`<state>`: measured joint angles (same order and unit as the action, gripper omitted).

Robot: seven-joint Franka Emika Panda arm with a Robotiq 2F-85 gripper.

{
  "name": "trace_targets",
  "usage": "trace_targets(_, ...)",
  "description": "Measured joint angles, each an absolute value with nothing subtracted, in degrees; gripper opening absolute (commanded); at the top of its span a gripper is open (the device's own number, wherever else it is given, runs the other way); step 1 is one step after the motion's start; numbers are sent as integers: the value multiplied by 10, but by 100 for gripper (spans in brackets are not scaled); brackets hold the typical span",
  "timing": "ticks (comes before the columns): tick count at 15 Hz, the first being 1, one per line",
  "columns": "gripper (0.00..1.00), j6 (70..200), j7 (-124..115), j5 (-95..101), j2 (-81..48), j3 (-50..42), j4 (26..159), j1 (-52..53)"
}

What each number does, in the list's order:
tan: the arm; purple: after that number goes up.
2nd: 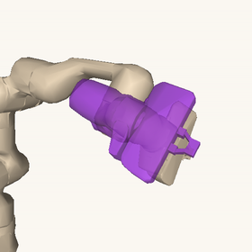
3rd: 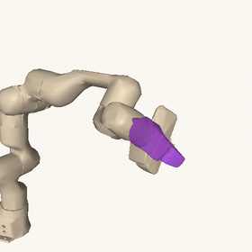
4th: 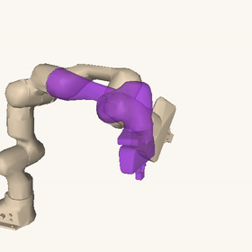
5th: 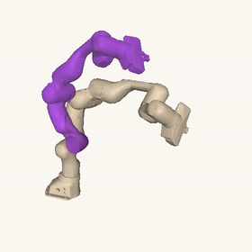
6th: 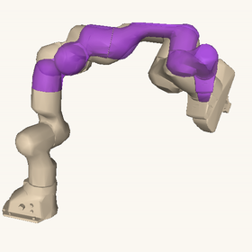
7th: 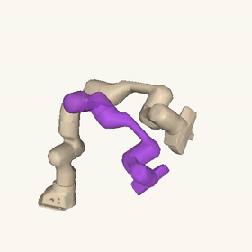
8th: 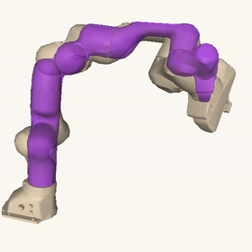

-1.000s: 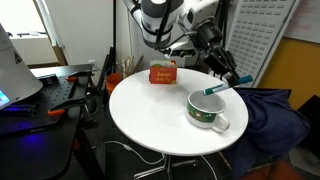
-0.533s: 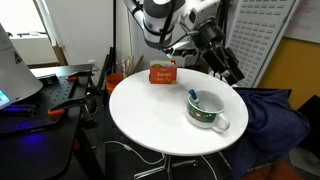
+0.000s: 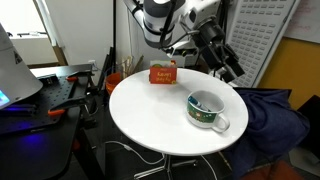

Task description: Pick up the marker and put it in the mug

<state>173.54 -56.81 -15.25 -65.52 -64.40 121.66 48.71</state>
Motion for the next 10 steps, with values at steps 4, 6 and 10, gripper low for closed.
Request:
trace_targets(4, 100, 1735, -568, -153, -650, -654, 1219, 494)
trace_targets(6, 100, 1737, -568, -153, -640, -656, 1221, 498)
trace_targets(10, 100, 1759, -566, -153, -606, -655, 1230, 503)
